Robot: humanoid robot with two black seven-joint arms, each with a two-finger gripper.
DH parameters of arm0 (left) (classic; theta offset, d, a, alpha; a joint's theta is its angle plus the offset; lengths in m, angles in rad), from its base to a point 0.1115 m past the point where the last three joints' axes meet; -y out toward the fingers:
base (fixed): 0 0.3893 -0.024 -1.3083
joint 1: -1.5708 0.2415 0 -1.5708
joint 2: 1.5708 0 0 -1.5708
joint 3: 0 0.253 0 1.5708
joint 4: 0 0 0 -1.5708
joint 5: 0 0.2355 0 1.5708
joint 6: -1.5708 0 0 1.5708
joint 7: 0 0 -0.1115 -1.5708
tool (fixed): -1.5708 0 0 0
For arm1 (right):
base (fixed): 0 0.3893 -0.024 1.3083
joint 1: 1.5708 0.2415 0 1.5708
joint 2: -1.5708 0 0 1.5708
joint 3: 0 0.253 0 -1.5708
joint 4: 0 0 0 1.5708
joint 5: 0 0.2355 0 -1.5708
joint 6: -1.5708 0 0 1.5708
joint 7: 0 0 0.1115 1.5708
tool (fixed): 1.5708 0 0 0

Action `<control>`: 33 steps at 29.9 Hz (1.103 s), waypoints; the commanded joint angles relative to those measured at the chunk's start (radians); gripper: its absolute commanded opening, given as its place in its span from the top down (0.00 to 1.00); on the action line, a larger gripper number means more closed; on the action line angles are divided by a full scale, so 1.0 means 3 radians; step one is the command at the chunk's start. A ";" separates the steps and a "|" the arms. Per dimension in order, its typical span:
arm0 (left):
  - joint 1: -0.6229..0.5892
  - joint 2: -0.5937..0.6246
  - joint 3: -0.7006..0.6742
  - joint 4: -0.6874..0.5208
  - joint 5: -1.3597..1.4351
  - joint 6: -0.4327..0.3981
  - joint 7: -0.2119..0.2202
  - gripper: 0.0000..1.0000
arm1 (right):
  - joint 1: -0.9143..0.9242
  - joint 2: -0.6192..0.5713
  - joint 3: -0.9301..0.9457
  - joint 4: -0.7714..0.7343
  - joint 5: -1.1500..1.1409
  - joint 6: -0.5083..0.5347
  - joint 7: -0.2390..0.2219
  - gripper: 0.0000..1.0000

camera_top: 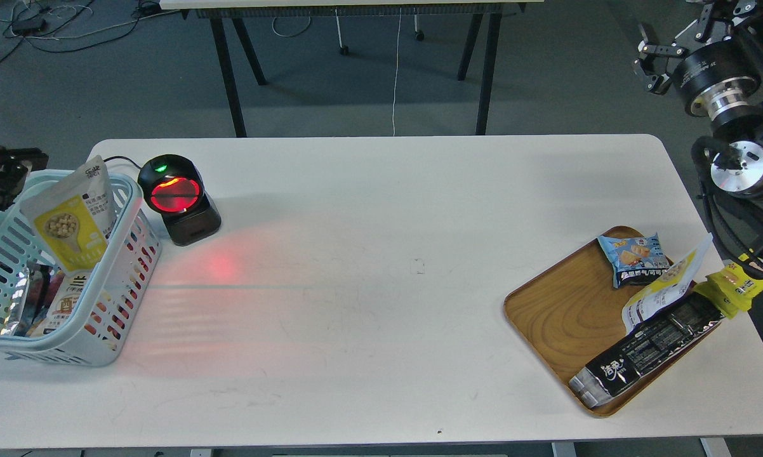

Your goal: Scan snack and place in basket

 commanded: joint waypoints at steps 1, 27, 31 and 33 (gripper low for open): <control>-0.0006 -0.0012 -0.0007 0.0003 -0.0706 0.0205 0.0000 0.01 | -0.0005 0.0005 0.0003 0.0008 0.0000 0.0000 0.0000 0.02; -0.0257 -0.3028 -0.1571 0.3147 -0.5795 -0.1112 0.0549 0.01 | -0.0082 0.0051 0.0887 -0.0155 0.0061 0.0378 -0.0217 0.02; -0.0288 -0.3361 -0.1628 0.3475 -0.6286 -0.1112 0.0841 0.01 | -0.0174 0.0189 0.1020 -0.0425 0.0108 0.0659 -0.0300 0.02; -0.0262 -0.3448 -0.1628 0.3521 -0.6445 -0.1112 0.0857 0.01 | -0.0174 0.0306 0.1020 -0.0614 0.0108 0.0807 -0.0340 0.02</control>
